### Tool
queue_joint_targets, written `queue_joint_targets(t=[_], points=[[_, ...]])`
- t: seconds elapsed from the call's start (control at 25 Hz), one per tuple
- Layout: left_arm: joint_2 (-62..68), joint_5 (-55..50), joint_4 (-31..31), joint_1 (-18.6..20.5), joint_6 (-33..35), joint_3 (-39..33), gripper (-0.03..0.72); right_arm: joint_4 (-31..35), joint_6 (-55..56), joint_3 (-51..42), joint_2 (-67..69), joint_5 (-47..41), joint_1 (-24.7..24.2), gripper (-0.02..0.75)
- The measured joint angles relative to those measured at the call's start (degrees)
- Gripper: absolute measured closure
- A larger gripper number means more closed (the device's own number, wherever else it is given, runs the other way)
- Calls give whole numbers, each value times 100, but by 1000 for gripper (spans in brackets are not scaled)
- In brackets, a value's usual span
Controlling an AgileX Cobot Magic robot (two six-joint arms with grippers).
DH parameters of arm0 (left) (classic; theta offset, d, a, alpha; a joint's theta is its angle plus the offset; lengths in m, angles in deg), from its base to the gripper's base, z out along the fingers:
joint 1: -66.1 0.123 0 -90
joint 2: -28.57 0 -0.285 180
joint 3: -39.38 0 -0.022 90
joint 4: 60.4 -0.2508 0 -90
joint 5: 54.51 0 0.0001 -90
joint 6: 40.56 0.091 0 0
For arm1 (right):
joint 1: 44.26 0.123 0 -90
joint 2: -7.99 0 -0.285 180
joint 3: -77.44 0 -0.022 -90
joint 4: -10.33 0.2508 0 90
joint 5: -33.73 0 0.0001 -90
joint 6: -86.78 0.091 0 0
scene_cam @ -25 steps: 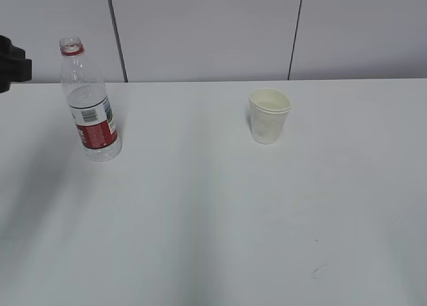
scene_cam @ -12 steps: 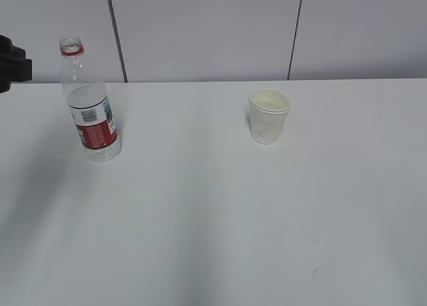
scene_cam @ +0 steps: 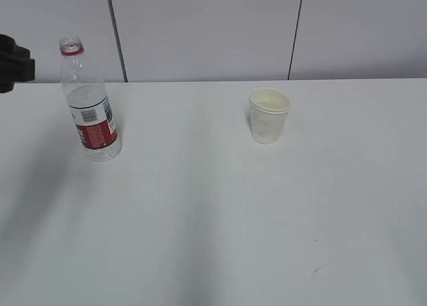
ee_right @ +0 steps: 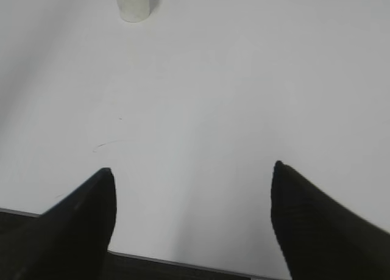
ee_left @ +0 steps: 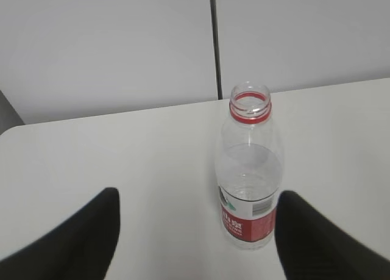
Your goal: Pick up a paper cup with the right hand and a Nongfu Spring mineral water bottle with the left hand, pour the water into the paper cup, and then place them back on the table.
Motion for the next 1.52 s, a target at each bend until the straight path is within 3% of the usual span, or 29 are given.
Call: queue_joint_targets(t=[0.64, 0.8, 1.2, 1.32, 1.52], points=[[-43, -313, 0, 85, 0, 0, 200, 0, 0, 0, 0, 0, 0, 150], [-140, -847, 0, 528, 0, 0, 200, 0, 0, 0, 0, 0, 0, 150], [-464, -1695, 0, 2055, 0, -8, 200, 0, 0, 0, 0, -10, 0, 150], [-518, -1736, 0, 2266, 25, -8, 200, 0, 0, 0, 0, -10, 0, 150], [-520, -1792, 0, 2284, 90, -8, 200, 0, 0, 0, 0, -10, 0, 150]])
